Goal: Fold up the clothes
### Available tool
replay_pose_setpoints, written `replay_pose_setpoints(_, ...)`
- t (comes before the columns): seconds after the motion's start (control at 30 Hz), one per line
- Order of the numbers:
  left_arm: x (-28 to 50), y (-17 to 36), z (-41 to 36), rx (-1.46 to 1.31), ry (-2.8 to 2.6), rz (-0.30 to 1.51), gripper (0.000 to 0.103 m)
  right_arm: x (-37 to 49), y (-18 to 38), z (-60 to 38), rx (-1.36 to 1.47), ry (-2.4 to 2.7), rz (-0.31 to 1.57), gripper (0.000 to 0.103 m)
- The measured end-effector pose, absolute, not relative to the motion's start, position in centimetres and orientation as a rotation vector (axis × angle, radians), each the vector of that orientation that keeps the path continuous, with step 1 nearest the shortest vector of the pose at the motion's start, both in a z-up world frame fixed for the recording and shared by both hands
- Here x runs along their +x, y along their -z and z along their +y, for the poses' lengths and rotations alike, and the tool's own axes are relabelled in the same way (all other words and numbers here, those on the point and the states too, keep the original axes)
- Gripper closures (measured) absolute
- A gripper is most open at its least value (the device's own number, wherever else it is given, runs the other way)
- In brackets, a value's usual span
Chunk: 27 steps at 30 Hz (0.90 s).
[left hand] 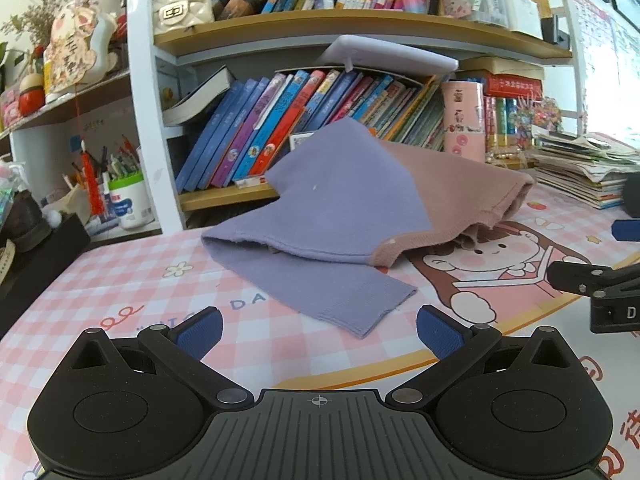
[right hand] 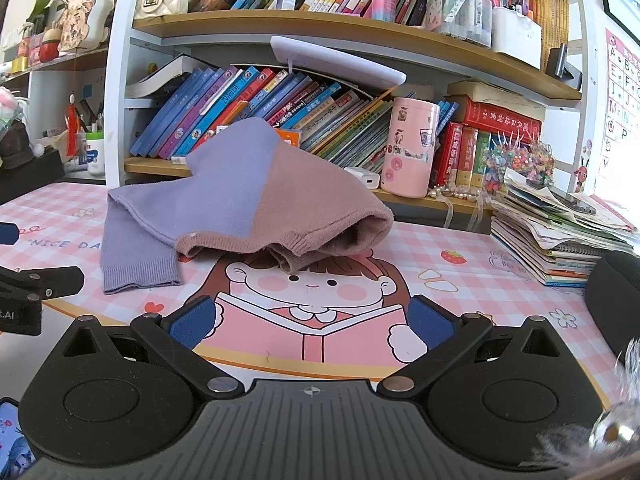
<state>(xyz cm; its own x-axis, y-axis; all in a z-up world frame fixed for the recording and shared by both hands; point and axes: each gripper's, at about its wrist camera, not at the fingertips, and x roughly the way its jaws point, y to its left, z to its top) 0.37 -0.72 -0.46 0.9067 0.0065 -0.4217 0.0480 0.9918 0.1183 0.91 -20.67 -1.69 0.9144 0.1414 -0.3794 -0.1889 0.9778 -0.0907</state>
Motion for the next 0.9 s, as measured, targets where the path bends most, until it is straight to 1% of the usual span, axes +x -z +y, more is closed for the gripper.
replay_pose_setpoints(0.37, 0.3, 0.6, -0.6, 0.121, 0.006, 0.422, 0.000, 1.0, 1.7, -20.4, -0.140, -0.174, 0.387, 0.000)
replay_pose_setpoints(0.53, -0.4, 0.4, 0.4, 0.078, 0.012, 0.371, 0.000, 0.9, 1.7, -20.3, -0.146, -0.184, 0.379, 0.000)
replay_pose_setpoints(0.6, -0.4, 0.3, 0.6, 0.128, 0.036, 0.317, 0.000, 0.9, 1.7, -20.3, -0.150, -0.191, 0.377, 0.000)
replay_pose_setpoints(0.67, 0.0, 0.3, 0.3, 0.249, 0.040, 0.269, 0.000, 0.9, 1.6, -20.2, -0.150, -0.208, 0.379, 0.000)
replay_pose_setpoints(0.73, 1.4, 0.2, 0.2, 0.337, 0.032, 0.273, 0.000, 1.3, 1.6, -20.5, -0.134, -0.278, 0.386, 0.000)
replay_pose_setpoints(0.83, 4.3, 0.1, 0.3, 0.421, 0.059, 0.344, 0.000, 2.6, 1.1, -20.0, -0.261, -0.309, 0.352, 0.000)
replay_pose_setpoints(0.9, 6.4, 0.4, 0.1, 0.478, 0.075, 0.390, 0.000, 3.7, 1.4, -19.0, -0.474, -0.314, 0.267, 0.000)
